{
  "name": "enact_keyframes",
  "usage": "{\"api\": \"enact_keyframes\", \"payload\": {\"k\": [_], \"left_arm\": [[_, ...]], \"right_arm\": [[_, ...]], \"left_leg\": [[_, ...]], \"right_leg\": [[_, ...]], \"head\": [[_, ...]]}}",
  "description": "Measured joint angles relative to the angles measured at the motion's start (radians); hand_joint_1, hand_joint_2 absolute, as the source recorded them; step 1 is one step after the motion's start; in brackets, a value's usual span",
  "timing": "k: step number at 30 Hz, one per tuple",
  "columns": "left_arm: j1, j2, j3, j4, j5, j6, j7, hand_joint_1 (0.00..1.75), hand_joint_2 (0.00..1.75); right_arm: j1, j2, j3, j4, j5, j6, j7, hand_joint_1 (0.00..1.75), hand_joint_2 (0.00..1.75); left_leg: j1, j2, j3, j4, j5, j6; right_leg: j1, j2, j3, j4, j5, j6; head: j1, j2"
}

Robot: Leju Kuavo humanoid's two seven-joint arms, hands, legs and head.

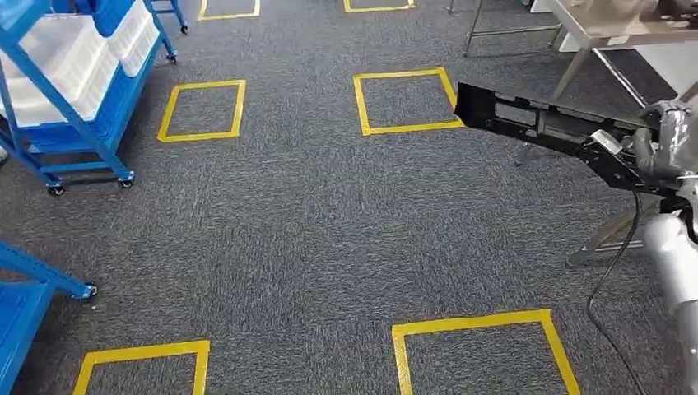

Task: Take the parts from the cabinet and place them on the table.

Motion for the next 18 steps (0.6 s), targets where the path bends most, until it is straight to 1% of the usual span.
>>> {"api": "enact_keyframes", "payload": {"k": [1,2,3,4,5,6,7,8,9,10,11,12,13,14,15,16,17,18], "left_arm": [[0.000,0.000,0.000,0.000,-0.001,-0.003,0.003,0.00,1.75],[0.000,0.000,0.000,0.000,-0.002,-0.003,0.006,0.00,1.75],[0.000,0.000,0.000,0.000,-0.005,-0.004,0.010,0.00,1.75],[0.000,0.000,0.000,0.000,-0.010,-0.005,0.012,0.00,1.75],[-0.001,0.000,0.000,0.000,-0.011,-0.005,0.014,0.00,1.75],[-0.001,0.000,0.000,0.000,-0.011,-0.005,0.014,0.00,1.75],[-0.002,0.000,0.000,0.000,-0.011,-0.004,0.014,0.00,1.75],[-0.002,0.002,0.001,0.000,-0.010,-0.001,0.014,0.00,1.75],[-0.001,0.002,0.002,0.000,-0.009,0.001,0.014,0.00,1.75],[0.000,0.002,0.004,0.000,-0.009,0.004,0.014,0.00,1.75],[-0.002,0.002,0.006,0.000,-0.008,0.005,0.014,0.00,1.75],[-0.004,0.002,0.007,0.000,-0.007,0.005,0.014,0.00,1.75],[-0.007,0.002,0.008,0.000,-0.001,0.004,0.014,0.00,1.75],[-0.010,0.003,0.008,0.000,0.006,0.004,0.014,0.00,1.75],[-0.010,0.003,0.009,0.000,0.009,0.004,0.014,0.00,1.75],[-0.009,0.003,0.010,0.000,0.009,0.003,0.016,0.00,1.75],[-0.009,0.003,0.013,0.000,0.009,0.000,0.019,0.00,1.75],[-0.008,0.003,0.016,0.000,0.009,-0.003,0.023,0.00,1.75]], "right_arm": [[-0.011,0.004,0.003,0.001,0.005,0.002,0.006,1.75,1.75],[-0.019,0.006,0.008,0.003,0.010,0.006,0.009,1.75,1.75],[-0.025,0.010,0.009,0.006,0.015,0.013,0.011,1.75,1.75],[-0.031,0.010,0.011,0.011,0.018,0.018,0.014,1.75,1.75],[-0.037,0.011,0.014,0.016,0.019,0.022,0.016,1.75,1.75],[-0.043,0.012,0.016,0.020,0.022,0.023,0.018,1.75,1.75],[-0.051,0.015,0.019,0.024,0.022,0.024,0.018,1.75,1.75],[-0.059,0.019,0.024,0.027,0.025,0.025,0.018,1.75,1.75],[-0.067,0.024,0.027,0.031,0.027,0.026,0.018,1.75,1.75],[-0.072,0.030,0.030,0.035,0.027,0.029,0.021,1.75,1.75],[-0.075,0.031,0.031,0.038,0.028,0.031,0.021,1.75,1.75],[-0.075,0.031,0.031,0.042,0.028,0.034,0.021,1.75,1.75],[-0.079,0.031,0.032,0.045,0.028,0.037,0.021,1.75,1.75],[-0.080,0.029,0.034,0.048,0.027,0.039,0.019,1.75,1.75],[-0.089,0.027,0.035,0.052,0.024,0.041,0.018,1.75,1.75],[-0.097,0.029,0.037,0.055,0.022,0.042,0.018,1.75,1.75],[-0.098,0.032,0.040,0.058,0.019,0.043,0.016,1.75,1.75],[-0.097,0.035,0.042,0.063,0.017,0.042,0.014,1.75,1.75]], "left_leg": [[0.004,-0.021,-0.037,0.081,-0.040,-0.002],[0.004,-0.031,-0.078,0.168,-0.075,-0.004],[0.004,-0.034,-0.113,0.236,-0.092,-0.004],[0.004,-0.034,-0.131,0.260,-0.085,-0.003],[0.004,-0.034,-0.124,0.230,-0.054,0.000],[0.004,-0.038,-0.098,0.164,-0.011,0.004],[0.004,-0.052,-0.058,0.070,0.042,0.008],[0.004,-0.102,-0.021,-0.020,0.085,0.013],[0.009,-0.151,-0.007,-0.049,0.077,0.019],[0.009,-0.140,-0.003,-0.062,0.077,0.018],[0.003,-0.129,-0.003,-0.061,0.076,0.020],[0.003,-0.117,-0.001,-0.061,0.078,0.025],[0.006,-0.102,0.004,-0.079,0.088,0.034],[0.010,-0.084,0.009,-0.093,0.098,0.042],[0.007,-0.075,0.011,-0.103,0.102,0.048],[0.006,-0.061,0.011,-0.104,0.104,0.050],[0.004,-0.047,0.010,-0.103,0.103,0.051],[0.004,-0.030,0.010,-0.102,0.102,0.051]], "right_leg": [[0.001,0.010,0.000,0.000,0.001,-0.003],[0.002,0.025,-0.001,0.000,0.000,-0.004],[0.004,0.038,0.000,0.000,0.001,-0.005],[0.006,0.053,0.000,0.000,0.001,-0.005],[0.007,0.069,0.001,0.001,0.001,-0.005],[0.007,0.083,0.001,0.003,0.001,-0.005],[0.006,0.097,0.001,0.003,0.001,-0.004],[0.003,0.111,0.000,0.004,0.003,-0.002],[0.006,0.125,-0.005,0.005,0.005,0.005],[-0.001,0.136,-0.009,0.006,0.009,0.012],[-0.006,0.152,-0.013,0.002,0.013,0.020],[-0.011,0.167,-0.015,-0.005,0.018,0.029],[-0.005,0.180,-0.018,-0.012,0.024,0.040],[-0.008,0.135,-0.020,-0.001,0.014,0.036],[0.001,0.075,-0.037,0.030,-0.014,0.036],[0.001,0.043,-0.066,0.093,-0.052,0.038],[0.000,0.028,-0.101,0.174,-0.089,0.041],[-0.002,0.021,-0.132,0.247,-0.115,0.045]], "head": [[0.000,0.000],[0.000,0.000],[0.000,0.000],[0.000,0.000],[0.000,0.000],[0.000,0.000],[0.000,0.000],[0.000,0.000],[0.000,0.000],[0.000,0.000],[0.000,0.000],[-0.002,0.000],[-0.001,0.000],[-0.001,0.000],[0.001,0.000],[0.000,0.000],[0.000,0.000],[0.001,0.000]]}}
